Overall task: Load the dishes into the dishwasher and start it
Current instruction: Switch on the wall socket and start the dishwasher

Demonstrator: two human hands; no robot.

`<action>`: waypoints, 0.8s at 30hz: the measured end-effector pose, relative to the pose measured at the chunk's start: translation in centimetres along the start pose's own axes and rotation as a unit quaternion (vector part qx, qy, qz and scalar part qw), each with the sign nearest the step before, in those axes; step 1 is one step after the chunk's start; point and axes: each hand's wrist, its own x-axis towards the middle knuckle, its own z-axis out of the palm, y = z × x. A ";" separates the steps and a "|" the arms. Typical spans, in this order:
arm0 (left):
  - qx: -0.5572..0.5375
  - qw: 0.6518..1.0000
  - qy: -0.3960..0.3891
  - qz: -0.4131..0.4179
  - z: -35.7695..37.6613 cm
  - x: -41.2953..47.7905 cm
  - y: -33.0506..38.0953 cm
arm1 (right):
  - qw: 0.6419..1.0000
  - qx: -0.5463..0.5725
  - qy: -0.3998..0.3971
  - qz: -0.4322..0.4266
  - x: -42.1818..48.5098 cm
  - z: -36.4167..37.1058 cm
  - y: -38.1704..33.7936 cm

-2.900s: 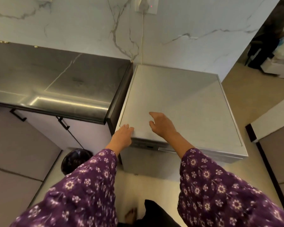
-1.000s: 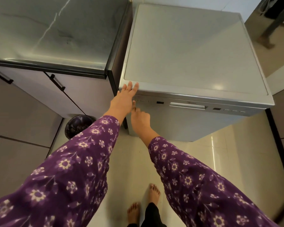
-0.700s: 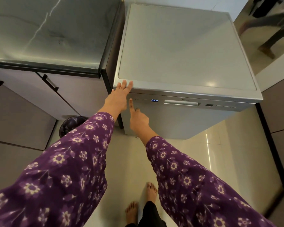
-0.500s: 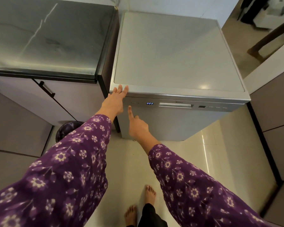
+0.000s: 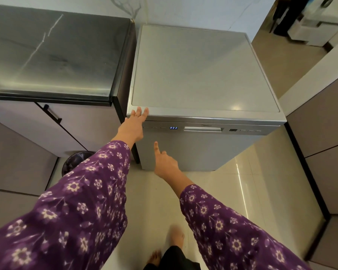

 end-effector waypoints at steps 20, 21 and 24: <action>-0.023 1.000 0.003 -0.006 0.1 -0.1 0.2 | 0.986 -0.023 -0.162 -0.012 -7.2 7.4 1.7; -0.021 1.000 0.001 -0.005 0.0 -0.1 0.2 | 0.985 -0.029 -0.172 -0.011 -7.8 8.0 2.1; -0.005 1.000 -0.006 -0.002 -0.4 0.0 0.0 | 0.980 -0.045 -0.196 -0.004 -9.4 9.5 2.9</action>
